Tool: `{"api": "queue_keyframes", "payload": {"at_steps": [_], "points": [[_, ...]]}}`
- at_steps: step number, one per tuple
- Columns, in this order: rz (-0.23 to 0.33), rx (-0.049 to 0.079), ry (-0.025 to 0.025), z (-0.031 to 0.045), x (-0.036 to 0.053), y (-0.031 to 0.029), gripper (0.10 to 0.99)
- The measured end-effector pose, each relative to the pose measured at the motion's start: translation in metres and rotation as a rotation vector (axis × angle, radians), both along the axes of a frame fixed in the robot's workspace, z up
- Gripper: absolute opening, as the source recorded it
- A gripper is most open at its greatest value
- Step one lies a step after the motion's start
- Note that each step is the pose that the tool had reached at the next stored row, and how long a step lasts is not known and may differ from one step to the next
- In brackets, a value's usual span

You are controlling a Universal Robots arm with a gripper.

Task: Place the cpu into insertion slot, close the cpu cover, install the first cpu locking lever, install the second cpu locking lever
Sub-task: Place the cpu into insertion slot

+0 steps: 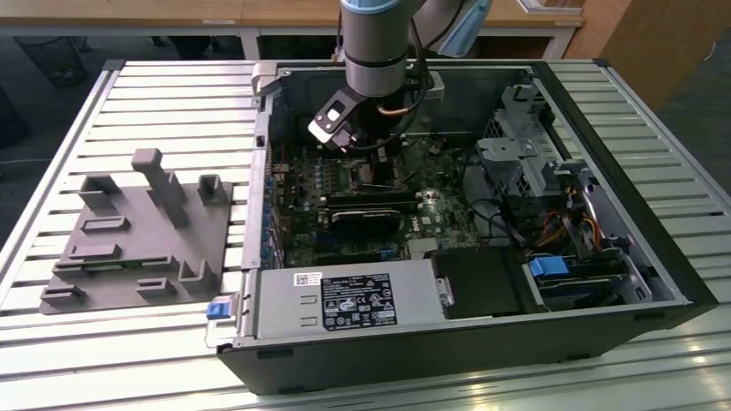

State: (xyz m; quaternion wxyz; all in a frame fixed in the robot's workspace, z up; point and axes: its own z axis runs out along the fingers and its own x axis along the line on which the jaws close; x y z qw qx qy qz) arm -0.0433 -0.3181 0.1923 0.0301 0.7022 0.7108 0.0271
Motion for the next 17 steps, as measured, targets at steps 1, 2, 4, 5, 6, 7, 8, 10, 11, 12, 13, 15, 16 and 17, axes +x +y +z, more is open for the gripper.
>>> {"api": "queue_keyframes", "payload": {"at_steps": [1,2,4,5,6,7,8,10,11,12,13,15,16,17], "points": [[0.000,0.000,0.0000,0.0000,0.0000,0.0000,0.549],[0.000,0.000,0.0000,0.0000,0.0000,0.0000,0.604],[0.000,0.000,0.0000,-0.0001,0.0000,0.0000,0.604],[0.000,0.000,0.0000,-0.0001,0.0000,0.0000,0.671],[0.000,0.000,0.0001,-0.0001,0.0000,0.0000,0.671],[0.000,0.000,0.0000,-0.0002,0.0000,0.0001,0.671],[0.000,0.000,-0.0001,-0.0002,0.0000,0.0004,0.671],[0.000,0.000,-0.0001,-0.0002,0.0000,0.0013,0.671],[0.000,0.000,0.0000,-0.0002,0.0000,0.0019,0.671],[0.000,0.000,0.0000,-0.0002,0.0000,0.0024,0.671],[0.000,0.000,0.0000,-0.0002,0.0000,0.0028,0.671],[0.000,0.000,0.0000,-0.0003,0.0000,0.0035,0.671],[0.000,0.000,0.0000,-0.0003,0.0000,0.0039,0.671],[0.000,0.000,-0.0001,-0.0004,0.0000,0.0041,0.671]]}}
